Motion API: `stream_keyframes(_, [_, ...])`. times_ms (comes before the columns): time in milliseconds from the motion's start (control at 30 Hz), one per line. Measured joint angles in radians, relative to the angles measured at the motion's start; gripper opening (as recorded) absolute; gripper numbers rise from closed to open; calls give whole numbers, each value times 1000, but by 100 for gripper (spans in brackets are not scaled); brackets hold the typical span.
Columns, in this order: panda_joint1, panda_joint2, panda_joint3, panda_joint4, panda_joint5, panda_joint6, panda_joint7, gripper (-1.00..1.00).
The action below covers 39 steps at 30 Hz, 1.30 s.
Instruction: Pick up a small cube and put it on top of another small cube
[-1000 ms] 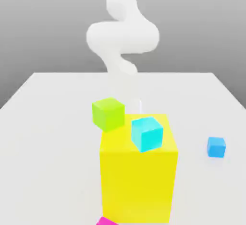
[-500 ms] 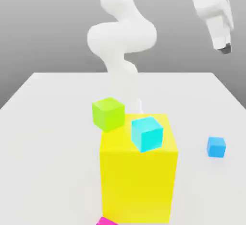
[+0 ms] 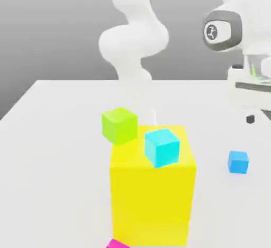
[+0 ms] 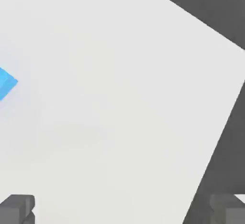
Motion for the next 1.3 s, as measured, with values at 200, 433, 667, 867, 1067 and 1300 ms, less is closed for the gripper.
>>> stream_keyframes(200, [94, 111, 44, -62, 0, 70, -259, 0])
stream_keyframes(433, [149, 276, 67, -99, -42, 188, -444, 0])
stream_keyframes(667, [164, 443, 49, -69, -57, 322, -439, -100])
stream_keyframes(867, [163, 419, 51, -74, -54, 302, -441, -100])
stream_keyframes(1067, [146, 216, 55, -105, -30, 130, -462, -100])
stream_keyframes(1300, [-37, 4, -60, -15, -60, -165, -497, -100])
